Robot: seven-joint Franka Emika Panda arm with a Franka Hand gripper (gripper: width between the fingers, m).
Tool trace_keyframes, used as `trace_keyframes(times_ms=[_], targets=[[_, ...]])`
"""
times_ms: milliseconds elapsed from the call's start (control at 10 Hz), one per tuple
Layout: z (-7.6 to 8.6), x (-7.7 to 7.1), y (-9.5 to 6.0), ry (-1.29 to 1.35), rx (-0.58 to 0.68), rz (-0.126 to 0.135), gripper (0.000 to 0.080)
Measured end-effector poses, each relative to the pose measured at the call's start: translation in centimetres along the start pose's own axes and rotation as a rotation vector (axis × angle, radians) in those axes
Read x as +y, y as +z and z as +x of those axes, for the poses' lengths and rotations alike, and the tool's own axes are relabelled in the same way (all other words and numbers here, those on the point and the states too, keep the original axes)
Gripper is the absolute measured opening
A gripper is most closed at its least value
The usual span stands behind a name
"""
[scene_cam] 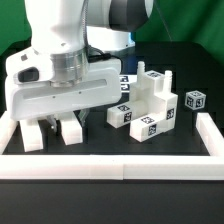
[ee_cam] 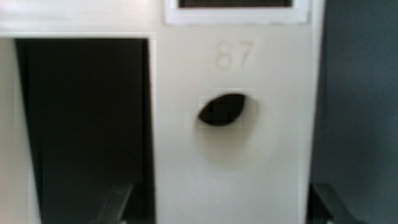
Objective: Assemble chair
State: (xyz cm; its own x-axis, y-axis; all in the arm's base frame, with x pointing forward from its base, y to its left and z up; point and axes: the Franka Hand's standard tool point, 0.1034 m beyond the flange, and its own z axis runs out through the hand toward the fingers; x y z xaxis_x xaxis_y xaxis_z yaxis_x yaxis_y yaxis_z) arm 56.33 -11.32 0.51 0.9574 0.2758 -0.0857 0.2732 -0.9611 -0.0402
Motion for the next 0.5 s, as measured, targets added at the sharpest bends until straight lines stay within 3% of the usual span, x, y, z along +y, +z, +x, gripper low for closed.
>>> trace_keyframes(times_ms=[200, 500], targets=[[0.1, 0.0, -0.3, 0.016, 0.006, -0.002, 0.0286], [0.5, 0.0, -2.6, 0.022, 0.015, 0.009, 0.0286]])
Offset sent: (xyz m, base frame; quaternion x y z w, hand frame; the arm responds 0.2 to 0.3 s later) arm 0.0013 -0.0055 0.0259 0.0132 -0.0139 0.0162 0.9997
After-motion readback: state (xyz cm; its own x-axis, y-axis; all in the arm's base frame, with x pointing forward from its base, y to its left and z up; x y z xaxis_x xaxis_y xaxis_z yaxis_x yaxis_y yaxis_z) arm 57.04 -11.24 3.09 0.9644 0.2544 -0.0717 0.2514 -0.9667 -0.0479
